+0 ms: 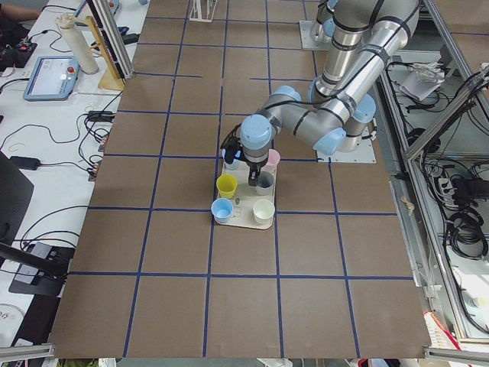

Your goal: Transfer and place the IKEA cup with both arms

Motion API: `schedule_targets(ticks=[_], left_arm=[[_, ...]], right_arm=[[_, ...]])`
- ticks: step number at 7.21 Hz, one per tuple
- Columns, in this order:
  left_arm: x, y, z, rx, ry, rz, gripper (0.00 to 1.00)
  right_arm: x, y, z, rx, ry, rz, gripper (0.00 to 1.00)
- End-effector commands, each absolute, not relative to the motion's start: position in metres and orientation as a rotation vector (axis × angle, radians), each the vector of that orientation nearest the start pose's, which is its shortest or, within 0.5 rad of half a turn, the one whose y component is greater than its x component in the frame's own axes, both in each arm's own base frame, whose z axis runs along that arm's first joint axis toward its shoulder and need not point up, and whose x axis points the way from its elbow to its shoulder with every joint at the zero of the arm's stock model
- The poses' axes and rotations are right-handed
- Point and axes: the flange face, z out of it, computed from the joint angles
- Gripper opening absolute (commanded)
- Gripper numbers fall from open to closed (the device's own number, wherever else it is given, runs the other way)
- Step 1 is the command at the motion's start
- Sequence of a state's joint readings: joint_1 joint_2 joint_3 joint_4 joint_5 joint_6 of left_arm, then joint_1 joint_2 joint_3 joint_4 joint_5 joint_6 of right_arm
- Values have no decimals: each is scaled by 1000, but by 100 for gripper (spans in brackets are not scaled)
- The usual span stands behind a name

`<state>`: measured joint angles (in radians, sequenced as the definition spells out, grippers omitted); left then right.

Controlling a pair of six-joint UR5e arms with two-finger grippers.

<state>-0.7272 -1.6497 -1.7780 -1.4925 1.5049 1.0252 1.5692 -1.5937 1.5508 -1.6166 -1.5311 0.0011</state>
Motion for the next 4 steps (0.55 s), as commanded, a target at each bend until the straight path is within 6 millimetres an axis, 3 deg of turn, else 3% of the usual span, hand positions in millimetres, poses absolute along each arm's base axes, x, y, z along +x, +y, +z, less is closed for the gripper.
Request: schedule_targets(ticks=[1, 3, 4], left_arm=[[160, -467, 457, 205, 3266, 131, 100], [9, -468, 494, 19, 3181, 140, 100], [-69, -456, 496, 33, 3119, 131, 100]], right_arm=[[137, -489, 514, 0, 3097, -133, 100], [137, -489, 514, 0, 3097, -133, 100], [137, -489, 514, 0, 3099, -133, 100]])
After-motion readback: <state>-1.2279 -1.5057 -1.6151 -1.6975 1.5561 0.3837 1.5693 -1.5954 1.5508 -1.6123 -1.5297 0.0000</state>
